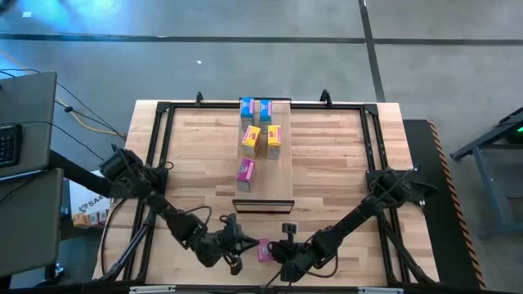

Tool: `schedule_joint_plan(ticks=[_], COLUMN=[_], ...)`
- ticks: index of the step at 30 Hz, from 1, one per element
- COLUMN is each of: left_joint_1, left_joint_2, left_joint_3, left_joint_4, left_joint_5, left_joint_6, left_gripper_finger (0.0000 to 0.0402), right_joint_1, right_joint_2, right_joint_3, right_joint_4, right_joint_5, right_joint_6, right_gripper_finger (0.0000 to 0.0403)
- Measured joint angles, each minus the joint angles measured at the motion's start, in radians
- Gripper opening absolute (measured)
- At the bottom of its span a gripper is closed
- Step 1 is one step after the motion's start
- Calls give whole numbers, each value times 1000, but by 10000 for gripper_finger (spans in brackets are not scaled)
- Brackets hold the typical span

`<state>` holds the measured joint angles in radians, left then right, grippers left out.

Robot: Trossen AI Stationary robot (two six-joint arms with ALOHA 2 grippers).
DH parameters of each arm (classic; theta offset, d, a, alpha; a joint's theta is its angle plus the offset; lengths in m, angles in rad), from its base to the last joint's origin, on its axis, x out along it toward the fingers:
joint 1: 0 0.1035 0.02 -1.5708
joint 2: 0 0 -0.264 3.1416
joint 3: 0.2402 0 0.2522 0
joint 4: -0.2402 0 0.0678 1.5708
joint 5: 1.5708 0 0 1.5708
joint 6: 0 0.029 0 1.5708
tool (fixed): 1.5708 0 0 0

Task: Stack cereal on shelf
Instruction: Put the purple cereal box on the shelf

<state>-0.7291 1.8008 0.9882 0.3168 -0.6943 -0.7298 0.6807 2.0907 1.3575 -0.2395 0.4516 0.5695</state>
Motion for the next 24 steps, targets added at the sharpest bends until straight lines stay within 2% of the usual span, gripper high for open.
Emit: schedule_joint_plan(ticks=[5, 13, 20, 24], left_joint_1=[16, 20, 14, -1], left_joint_2=[-1, -67, -228, -330], left_joint_3=[0, -1, -1, -1], left_joint_4=[0, -42, -214, -260], left_joint_5=[38, 66, 102, 171], left_joint_6=[3, 34, -1, 1], left_gripper_finger=[0, 0, 0, 0], right_joint_1=[2, 13, 68, 111], right_joint_2=[-19, -76, -106, -136], right_joint_3=[0, 1, 1, 1], right_joint_4=[-79, -231, -334, -405], right_joint_5=[-42, -41, -39, -43], right_joint_6=[-2, -1, 60, 115], right_gripper_finger=[0, 0, 0, 0])
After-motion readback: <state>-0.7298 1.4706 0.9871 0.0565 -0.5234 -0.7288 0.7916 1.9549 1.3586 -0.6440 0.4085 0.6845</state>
